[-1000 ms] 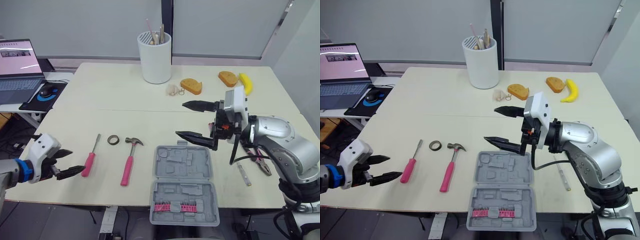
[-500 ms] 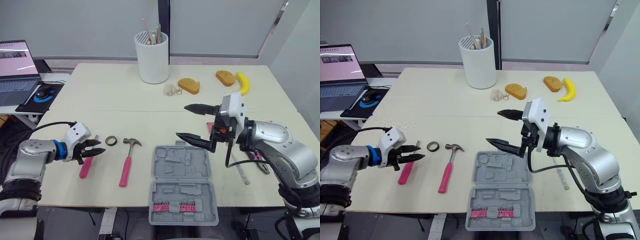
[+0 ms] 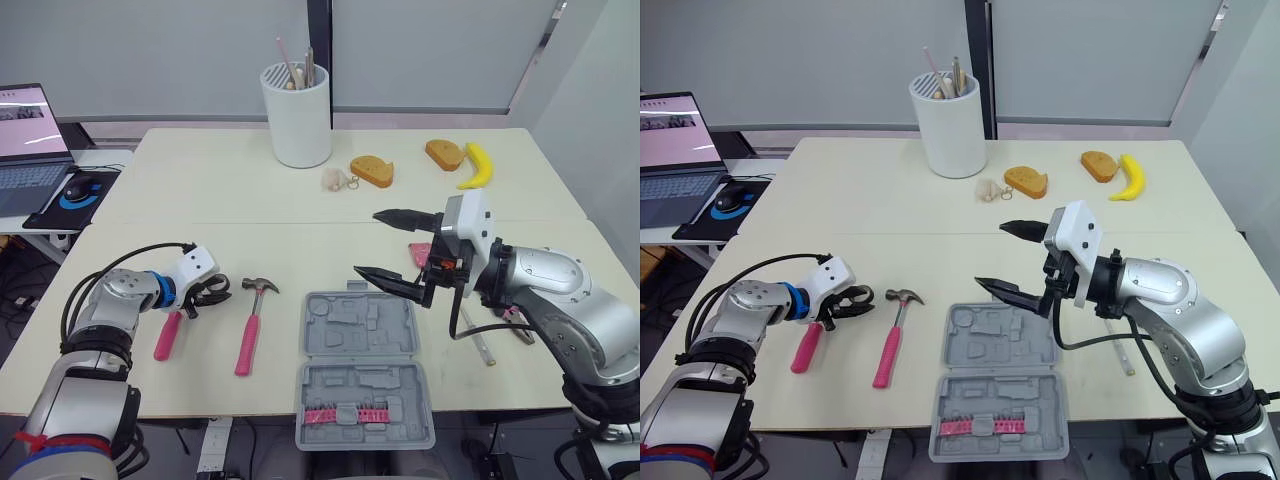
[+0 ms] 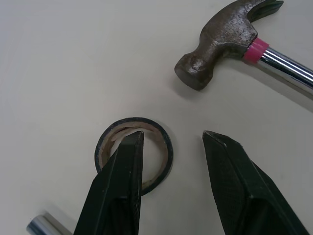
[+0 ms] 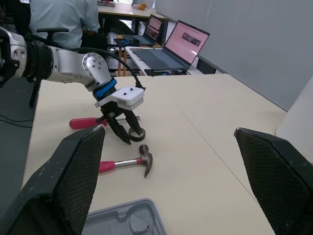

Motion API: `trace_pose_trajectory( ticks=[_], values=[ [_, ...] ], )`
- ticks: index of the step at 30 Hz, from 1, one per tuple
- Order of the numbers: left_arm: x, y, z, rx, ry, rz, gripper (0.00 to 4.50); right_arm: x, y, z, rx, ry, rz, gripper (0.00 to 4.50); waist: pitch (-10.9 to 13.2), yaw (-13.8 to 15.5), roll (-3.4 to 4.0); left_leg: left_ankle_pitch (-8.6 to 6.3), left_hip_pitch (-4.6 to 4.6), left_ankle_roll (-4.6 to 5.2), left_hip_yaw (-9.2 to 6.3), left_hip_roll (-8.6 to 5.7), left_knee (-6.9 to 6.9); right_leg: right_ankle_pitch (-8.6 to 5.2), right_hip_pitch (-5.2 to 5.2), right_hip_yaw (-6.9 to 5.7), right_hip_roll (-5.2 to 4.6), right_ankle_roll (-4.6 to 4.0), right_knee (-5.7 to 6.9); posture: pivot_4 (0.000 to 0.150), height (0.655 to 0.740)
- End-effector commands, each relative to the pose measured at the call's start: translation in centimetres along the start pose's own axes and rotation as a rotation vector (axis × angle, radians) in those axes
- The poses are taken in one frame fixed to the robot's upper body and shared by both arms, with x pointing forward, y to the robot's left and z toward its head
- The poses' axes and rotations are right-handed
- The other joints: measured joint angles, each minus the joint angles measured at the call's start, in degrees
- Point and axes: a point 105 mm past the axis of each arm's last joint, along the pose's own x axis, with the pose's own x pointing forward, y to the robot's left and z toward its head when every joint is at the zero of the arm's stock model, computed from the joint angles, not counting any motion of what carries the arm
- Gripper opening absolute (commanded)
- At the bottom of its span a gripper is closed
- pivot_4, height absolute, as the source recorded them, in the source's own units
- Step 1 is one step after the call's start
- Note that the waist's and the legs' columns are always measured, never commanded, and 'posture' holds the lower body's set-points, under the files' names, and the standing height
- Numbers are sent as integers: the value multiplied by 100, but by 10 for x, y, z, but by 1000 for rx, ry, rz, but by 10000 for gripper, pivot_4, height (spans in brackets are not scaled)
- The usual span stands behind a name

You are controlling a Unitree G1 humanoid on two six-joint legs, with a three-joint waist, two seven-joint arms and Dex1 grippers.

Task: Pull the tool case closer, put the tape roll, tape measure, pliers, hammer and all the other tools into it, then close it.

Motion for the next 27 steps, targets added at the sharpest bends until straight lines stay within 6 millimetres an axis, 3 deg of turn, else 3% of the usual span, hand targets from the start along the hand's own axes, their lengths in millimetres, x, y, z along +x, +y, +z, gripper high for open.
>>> trace_pose_trajectory(
  ticks=[1, 5, 8, 12, 21, 27],
  values=[
    [-3, 6, 0, 12, 24, 20, 19372, -3, 3, 10, -36, -21, 0, 45000, 0, -1, 0, 0, 1, 0, 1, 0, 0, 0, 0, 0, 1, 0, 1, 1500, 7400],
    [-2, 5, -2, -13, 24, 10, 19372, -3, 2, 10, -37, -16, -3, 45000, 0, -1, 0, 0, 1, 0, 0, -1, 1, 0, -1, 0, 1, 0, 6, 1500, 7400],
    [-1, 4, -2, -28, 17, 3, 13593, -3, 2, 10, -38, -15, -2, 45000, 0, -1, 0, 0, 2, 0, 0, -1, 2, 0, -2, 0, 1, 0, 13, 1500, 7400],
    [-2, 5, -2, -25, 19, 5, 505, -3, 2, 9, -41, -6, 2, 45000, 0, -1, 0, 1, 3, 0, 0, 0, 3, 0, -3, 1, 1, 0, 15, 1500, 7400],
    [-7, 7, 0, -44, -9, 4, 178, -2, 5, 6, -56, 15, 28, 45000, 0, -1, 0, 1, 3, 0, 0, -1, 3, 0, -3, 1, 1, 0, 16, 1500, 7400],
    [-34, 22, 21, -166, -126, -19, 178, -6, 10, -7, -79, 82, 50, 45000, 8, -3, -16, 1, 1, 0, -1, 0, 4, -1, -4, -2, 3, 1, 16, 1500, 7400]
  ],
)
